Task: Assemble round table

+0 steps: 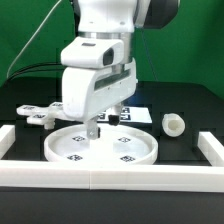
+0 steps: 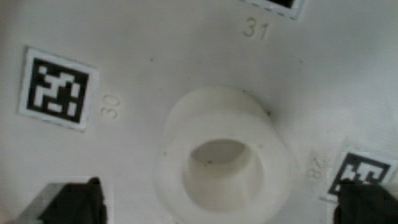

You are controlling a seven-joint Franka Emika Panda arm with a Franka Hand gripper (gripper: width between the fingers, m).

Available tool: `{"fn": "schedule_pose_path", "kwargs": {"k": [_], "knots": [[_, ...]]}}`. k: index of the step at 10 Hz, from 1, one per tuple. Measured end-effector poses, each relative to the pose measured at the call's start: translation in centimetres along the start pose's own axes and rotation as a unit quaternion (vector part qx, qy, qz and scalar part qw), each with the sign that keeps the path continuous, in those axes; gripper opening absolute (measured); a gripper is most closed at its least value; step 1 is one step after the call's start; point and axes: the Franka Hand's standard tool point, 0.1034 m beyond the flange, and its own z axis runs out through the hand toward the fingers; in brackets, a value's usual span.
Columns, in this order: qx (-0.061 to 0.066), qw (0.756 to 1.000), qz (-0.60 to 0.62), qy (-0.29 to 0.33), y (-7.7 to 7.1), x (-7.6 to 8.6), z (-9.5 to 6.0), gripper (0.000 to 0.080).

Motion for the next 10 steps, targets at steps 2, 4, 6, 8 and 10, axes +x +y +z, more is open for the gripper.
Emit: {"fn": "schedule_pose_path", "kwargs": {"k": [2, 4, 6, 8, 10], "knots": [[0.004, 1.0, 0.0, -0.001, 0.6, 0.1, 0.9, 0.065], [0.01, 1.0, 0.0, -0.002, 0.3, 0.2, 1.9, 0.065], [0.011, 1.0, -0.001, -0.002, 0.3, 0.2, 2.0, 0.065], [0.011, 1.0, 0.0, -0.002, 0.3, 0.1, 2.0, 0.0405], [0.011, 1.0, 0.0, -0.002, 0.3, 0.1, 2.0, 0.0406]]}}
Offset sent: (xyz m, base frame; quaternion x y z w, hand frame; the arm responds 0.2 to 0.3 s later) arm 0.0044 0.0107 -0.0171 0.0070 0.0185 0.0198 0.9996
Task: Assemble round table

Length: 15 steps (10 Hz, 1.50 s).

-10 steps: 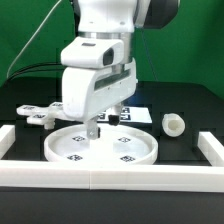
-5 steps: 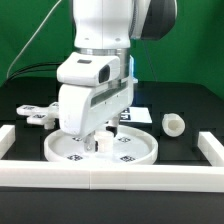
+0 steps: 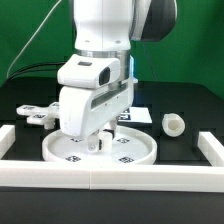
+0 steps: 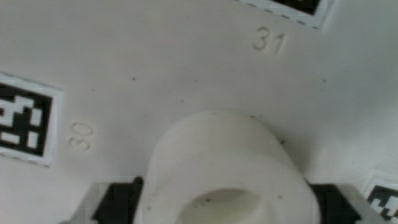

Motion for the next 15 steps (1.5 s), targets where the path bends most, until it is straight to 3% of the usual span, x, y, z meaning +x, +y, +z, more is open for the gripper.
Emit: {"fn": "schedule_pose_path", "kwargs": {"k": [3, 5, 9, 12, 15], "knots": [[-0.002, 1.0, -0.004, 0.001, -0.1, 0.4, 0.0, 0.0406], [-0.002, 1.0, -0.024, 0.009, -1.0, 3.0, 0.0, 0.0406], [0.002, 0.999, -0.03, 0.015, -1.8, 6.2, 0.1, 0.0407], [0.017, 0.999, -0.028, 0.009, -2.7, 8.0, -0.1, 0.0407], [0.022, 1.0, -0.019, 0.005, -2.8, 8.4, -0.2, 0.0407]]}}
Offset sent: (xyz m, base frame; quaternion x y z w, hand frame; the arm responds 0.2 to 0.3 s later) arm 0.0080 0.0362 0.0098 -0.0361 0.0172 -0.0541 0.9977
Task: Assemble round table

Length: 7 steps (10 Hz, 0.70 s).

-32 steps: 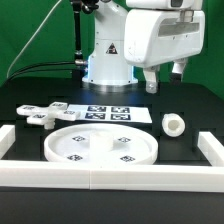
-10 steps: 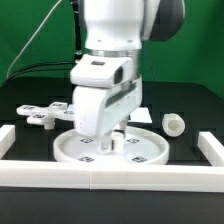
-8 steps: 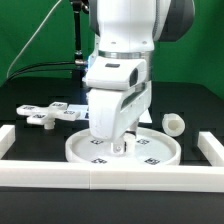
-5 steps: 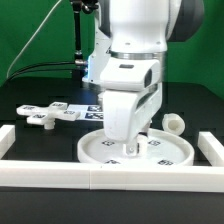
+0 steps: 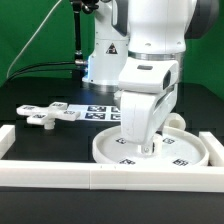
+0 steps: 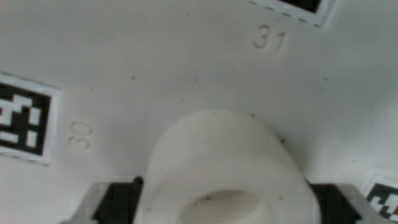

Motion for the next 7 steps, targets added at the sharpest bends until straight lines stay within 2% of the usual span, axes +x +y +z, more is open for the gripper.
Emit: {"fn": "schedule_pose_path", "kwargs": {"k": [3, 4, 5, 7], "knots": [[0.0, 1.0, 0.0, 0.0, 0.0, 0.0, 0.0, 0.0407], [0.0, 1.0, 0.0, 0.0, 0.0, -0.1, 0.0, 0.0576], [0.0, 1.0, 0.001, 0.0, 0.0, -0.1, 0.0, 0.0626], [-0.002, 1.0, 0.006, -0.003, -0.5, -0.3, -1.7, 0.0645]]}}
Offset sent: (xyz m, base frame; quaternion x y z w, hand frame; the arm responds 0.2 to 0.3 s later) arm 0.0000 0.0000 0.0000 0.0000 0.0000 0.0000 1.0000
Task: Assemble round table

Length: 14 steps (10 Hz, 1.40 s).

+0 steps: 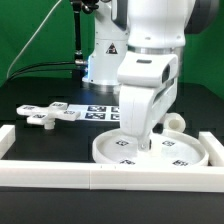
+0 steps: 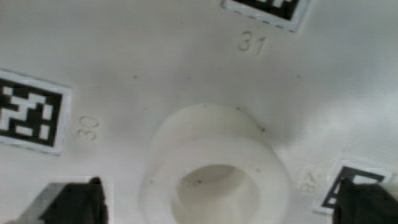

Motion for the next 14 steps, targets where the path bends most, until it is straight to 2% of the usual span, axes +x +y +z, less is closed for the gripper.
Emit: {"fn": "schedule_pose_path", "kwargs": {"k": [2, 3, 5, 9, 11, 14], "knots": [[-0.007, 0.999, 0.038, -0.001, -1.7, -0.3, -1.6, 0.0648], [-0.016, 0.998, 0.066, 0.002, -2.7, -0.7, -2.6, 0.0649], [-0.018, 0.99, 0.138, 0.001, -4.4, -0.6, -3.3, 0.0649], [-0.015, 0.984, 0.177, 0.003, -4.7, -0.4, -3.2, 0.0649], [-0.013, 0.969, 0.245, 0.006, -4.8, -0.3, -3.1, 0.0649], [-0.005, 0.902, 0.432, 0.014, -6.9, 0.4, -2.2, 0.0649]]}}
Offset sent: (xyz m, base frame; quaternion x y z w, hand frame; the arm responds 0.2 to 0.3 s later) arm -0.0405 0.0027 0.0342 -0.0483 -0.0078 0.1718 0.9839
